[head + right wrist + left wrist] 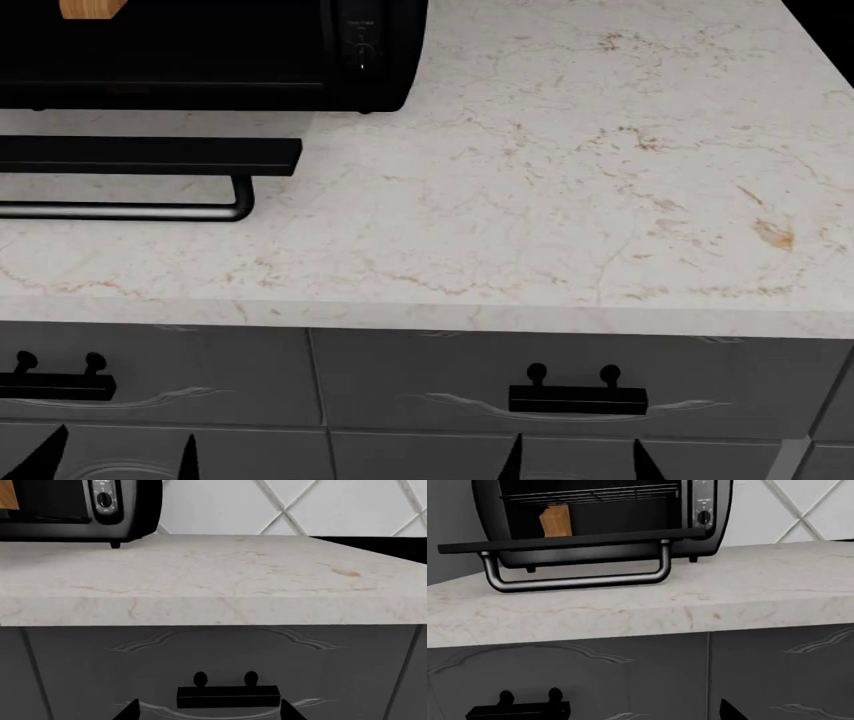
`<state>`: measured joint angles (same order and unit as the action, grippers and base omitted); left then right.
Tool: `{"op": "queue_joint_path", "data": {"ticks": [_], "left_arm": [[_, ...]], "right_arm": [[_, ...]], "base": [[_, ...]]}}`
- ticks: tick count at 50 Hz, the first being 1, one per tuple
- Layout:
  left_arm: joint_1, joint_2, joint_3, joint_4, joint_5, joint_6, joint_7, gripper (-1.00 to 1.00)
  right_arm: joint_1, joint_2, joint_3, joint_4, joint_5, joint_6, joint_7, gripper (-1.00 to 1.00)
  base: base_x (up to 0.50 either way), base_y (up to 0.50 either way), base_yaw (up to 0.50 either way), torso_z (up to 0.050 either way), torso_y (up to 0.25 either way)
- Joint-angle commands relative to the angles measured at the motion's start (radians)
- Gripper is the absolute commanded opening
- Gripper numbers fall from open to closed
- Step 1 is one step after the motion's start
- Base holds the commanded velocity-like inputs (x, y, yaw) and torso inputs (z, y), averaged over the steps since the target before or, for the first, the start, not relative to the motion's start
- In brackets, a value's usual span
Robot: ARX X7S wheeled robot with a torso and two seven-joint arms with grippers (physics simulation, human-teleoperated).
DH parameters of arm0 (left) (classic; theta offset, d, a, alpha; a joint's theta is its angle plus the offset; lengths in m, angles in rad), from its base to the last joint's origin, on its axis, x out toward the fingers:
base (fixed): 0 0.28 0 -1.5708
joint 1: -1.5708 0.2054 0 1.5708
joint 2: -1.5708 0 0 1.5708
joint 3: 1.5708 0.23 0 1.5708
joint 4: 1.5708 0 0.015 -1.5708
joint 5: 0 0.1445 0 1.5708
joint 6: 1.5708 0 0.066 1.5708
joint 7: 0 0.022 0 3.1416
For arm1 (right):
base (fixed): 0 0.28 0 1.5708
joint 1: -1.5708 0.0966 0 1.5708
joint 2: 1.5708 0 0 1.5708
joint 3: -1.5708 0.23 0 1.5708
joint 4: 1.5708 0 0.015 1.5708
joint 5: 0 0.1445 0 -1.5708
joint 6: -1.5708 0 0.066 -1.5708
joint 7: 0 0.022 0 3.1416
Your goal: Fully slide the toaster oven rack0 out.
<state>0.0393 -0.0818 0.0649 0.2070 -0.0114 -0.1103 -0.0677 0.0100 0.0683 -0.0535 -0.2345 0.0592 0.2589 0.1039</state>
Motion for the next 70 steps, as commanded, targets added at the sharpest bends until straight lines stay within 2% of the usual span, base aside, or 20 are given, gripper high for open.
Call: {"op": "queue_joint_path", "data": {"ticks": [1, 9, 16, 30, 33, 34, 36, 38, 39, 42, 45, 54, 60, 70], "left_arm": [[-0.005, -0.026, -0.023, 0.323, -0.060, -0.320, -0.008, 1.00], [-0.103, -0.060, -0.058, 0.558, -0.110, -0.650, -0.020, 1.00], [-0.240, -0.103, -0.093, 0.613, -0.137, -0.819, -0.009, 1.00], [-0.571, -0.121, -0.246, 0.724, -0.282, -1.294, 0.042, 1.00], [-0.643, -0.128, -0.255, 0.738, -0.299, -1.372, 0.047, 1.00], [-0.675, -0.129, -0.259, 0.746, -0.306, -1.408, 0.048, 1.00], [-0.715, -0.135, -0.264, 0.756, -0.316, -1.446, 0.047, 1.00], [-0.745, -0.142, -0.260, 0.739, -0.355, -1.459, 0.021, 1.00], [-0.749, -0.151, -0.268, 0.733, -0.390, -1.459, -0.001, 1.00], [-0.780, -0.210, -0.299, 0.666, -0.637, -1.460, -0.169, 1.00], [-0.806, -0.237, -0.315, 0.613, -0.794, -1.458, -0.292, 1.00], [-0.858, -0.271, -0.261, 0.526, -0.804, -1.420, -0.329, 1.00], [-0.905, -0.274, -0.230, 0.479, -0.801, -1.402, -0.337, 1.00], [-0.941, -0.298, -0.220, 0.458, -0.813, -1.383, -0.346, 1.00]], "right_arm": [[0.040, 0.041, -0.036, -0.292, -0.021, 0.346, 0.058, 1.00], [0.142, 0.074, -0.034, -0.519, -0.018, 0.670, 0.064, 1.00], [0.313, 0.102, -0.023, -0.657, 0.000, 0.958, 0.041, 1.00], [0.640, 0.201, -0.038, -0.700, 0.033, 1.311, -0.003, 1.00], [0.680, 0.232, -0.017, -0.659, 0.123, 1.312, 0.033, 1.00], [0.700, 0.255, 0.001, -0.638, 0.213, 1.312, 0.083, 1.00], [0.743, 0.315, 0.057, -0.598, 0.491, 1.312, 0.280, 1.00], [0.793, 0.366, 0.091, -0.543, 0.783, 1.311, 0.470, 1.00], [0.812, 0.377, 0.099, -0.514, 0.856, 1.310, 0.517, 1.00], [0.839, 0.390, 0.097, -0.463, 0.917, 1.300, 0.543, 1.00], [0.865, 0.401, 0.089, -0.423, 0.932, 1.282, 0.534, 1.00], [0.903, 0.445, 0.057, -0.324, 0.905, 1.208, 0.497, 1.00], [0.932, 0.459, 0.061, -0.292, 0.909, 1.215, 0.505, 1.00], [0.964, 0.465, 0.057, -0.291, 0.931, 1.226, 0.523, 1.00]], "base": [[0.00, 0.00, 0.00, 0.000, 0.000], [0.00, 0.00, 0.00, 0.000, 0.000], [0.00, 0.00, 0.00, 0.000, 0.000], [0.00, 0.00, 0.00, 0.000, 0.000], [0.00, 0.00, 0.00, 0.000, 0.000], [0.00, 0.00, 0.00, 0.000, 0.000], [0.00, 0.00, 0.00, 0.000, 0.000], [0.00, 0.00, 0.00, 0.000, 0.000], [0.00, 0.00, 0.00, 0.000, 0.000], [0.00, 0.00, 0.00, 0.000, 0.000], [0.00, 0.00, 0.00, 0.000, 0.000], [0.00, 0.00, 0.00, 0.000, 0.000], [0.00, 0.00, 0.00, 0.000, 0.000], [0.48, -0.19, 0.00, 0.000, 0.000]]}}
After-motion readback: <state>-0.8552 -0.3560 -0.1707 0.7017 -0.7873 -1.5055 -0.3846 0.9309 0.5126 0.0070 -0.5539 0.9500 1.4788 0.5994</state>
